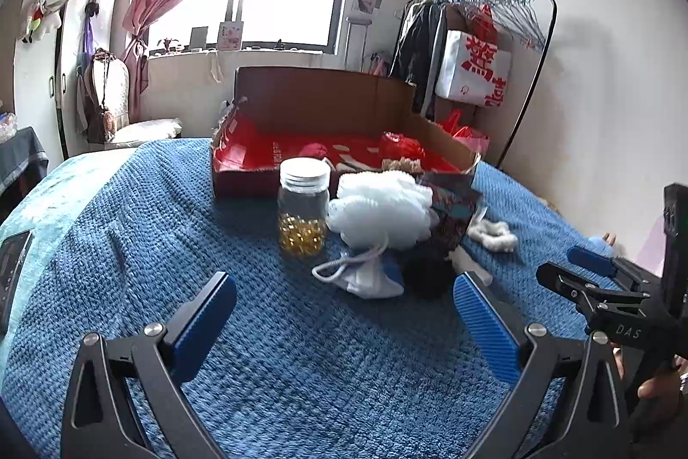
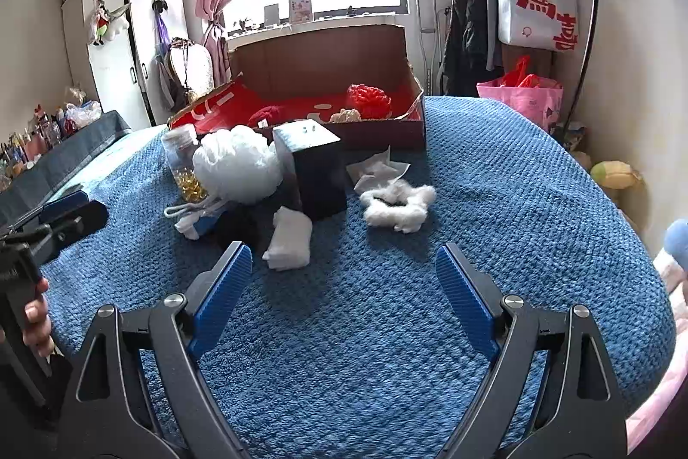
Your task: Organize soft objects
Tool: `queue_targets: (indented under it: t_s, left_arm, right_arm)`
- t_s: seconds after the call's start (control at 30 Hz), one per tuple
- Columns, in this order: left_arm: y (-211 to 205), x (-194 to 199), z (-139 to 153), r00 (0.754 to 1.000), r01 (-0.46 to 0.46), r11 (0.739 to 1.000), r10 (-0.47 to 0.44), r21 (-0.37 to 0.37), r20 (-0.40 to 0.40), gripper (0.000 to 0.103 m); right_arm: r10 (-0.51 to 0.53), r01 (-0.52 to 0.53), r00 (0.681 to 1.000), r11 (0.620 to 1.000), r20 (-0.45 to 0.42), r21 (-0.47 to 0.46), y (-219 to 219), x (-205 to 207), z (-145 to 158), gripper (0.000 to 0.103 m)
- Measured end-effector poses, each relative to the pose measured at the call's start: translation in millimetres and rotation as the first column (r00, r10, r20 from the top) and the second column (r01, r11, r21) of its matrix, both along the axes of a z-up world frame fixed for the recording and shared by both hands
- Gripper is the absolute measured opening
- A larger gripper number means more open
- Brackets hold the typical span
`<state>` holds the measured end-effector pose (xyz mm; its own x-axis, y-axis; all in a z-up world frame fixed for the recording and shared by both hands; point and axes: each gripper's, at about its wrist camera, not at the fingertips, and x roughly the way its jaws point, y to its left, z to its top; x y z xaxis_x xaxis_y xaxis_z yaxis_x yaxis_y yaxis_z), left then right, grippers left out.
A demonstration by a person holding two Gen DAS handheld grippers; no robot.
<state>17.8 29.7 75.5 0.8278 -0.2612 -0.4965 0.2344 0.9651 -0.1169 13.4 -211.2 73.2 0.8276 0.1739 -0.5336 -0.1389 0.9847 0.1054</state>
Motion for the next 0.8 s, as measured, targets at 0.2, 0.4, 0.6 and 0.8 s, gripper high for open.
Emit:
queue_targets:
  t_s: [0.2, 0.4, 0.6, 0.8]
  left_arm:
    - [-11.6, -0.9, -12.6, 1.000, -0.018, 0.999, 0.019, 0.034, -0.004, 0.103]
    - [-13.3, 4.7, -19.5, 0.999, -0.010, 1.000, 0.011, 0.029, -0.045, 0.103]
    - [-13.2, 6.3, -20.7, 0.998, -0.015, 0.999, 0.017, 0.031, -0.055, 0.103]
    - [-13.1, 7.9, -20.9, 0.998, -0.014, 0.999, 0.016, 0.031, -0.059, 0.103]
  right_arm:
    - [0.004, -0.004, 1.000, 1.000, -0.008, -0.010, 9.6, -1.4, -9.7, 0.088]
    - [0.012, -0.012, 0.999, 1.000, -0.034, -0.007, 11.9, 1.8, -17.9, 0.088]
    - [0.016, -0.016, 0.998, 1.000, -0.055, -0.003, 12.4, 4.3, -20.6, 0.088]
    - [0.014, -0.014, 0.998, 1.000, -0.063, -0.006, 11.9, 6.6, -22.6, 0.088]
